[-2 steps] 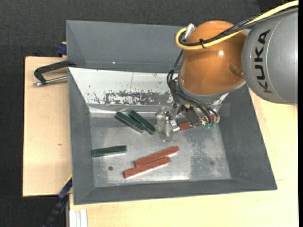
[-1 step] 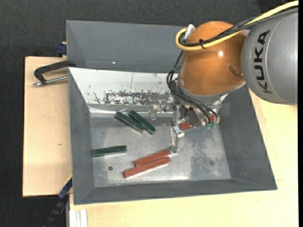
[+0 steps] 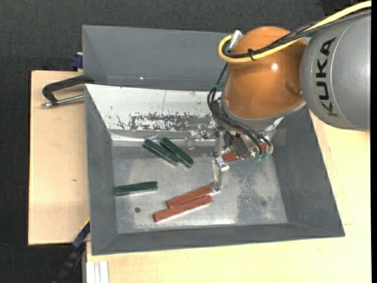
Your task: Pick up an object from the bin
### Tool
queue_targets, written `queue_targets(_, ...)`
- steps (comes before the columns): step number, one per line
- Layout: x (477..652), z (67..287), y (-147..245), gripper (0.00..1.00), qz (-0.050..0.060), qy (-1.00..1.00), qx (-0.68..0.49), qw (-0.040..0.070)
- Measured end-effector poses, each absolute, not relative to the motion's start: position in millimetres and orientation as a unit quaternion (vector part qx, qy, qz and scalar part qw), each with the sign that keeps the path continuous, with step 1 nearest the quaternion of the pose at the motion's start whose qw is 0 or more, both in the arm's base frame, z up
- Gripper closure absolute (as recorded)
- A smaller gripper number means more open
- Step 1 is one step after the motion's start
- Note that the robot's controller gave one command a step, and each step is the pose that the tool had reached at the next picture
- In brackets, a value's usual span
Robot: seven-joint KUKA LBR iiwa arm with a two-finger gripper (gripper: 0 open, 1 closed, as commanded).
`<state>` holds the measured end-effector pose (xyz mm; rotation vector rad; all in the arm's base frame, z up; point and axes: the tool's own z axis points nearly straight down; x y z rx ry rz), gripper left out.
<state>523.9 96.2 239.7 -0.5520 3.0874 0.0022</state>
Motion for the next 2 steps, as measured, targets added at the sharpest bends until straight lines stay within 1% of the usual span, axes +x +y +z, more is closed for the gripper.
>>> queue_targets(1, 523.9, 184.8, 88.3, 0.00, 0.001, 0.982, -0.188, 0.004)
queue_targets(2, 522.9, 168.7, 86.4, 0.00, 0.000, 0.982, -0.191, 0.004)
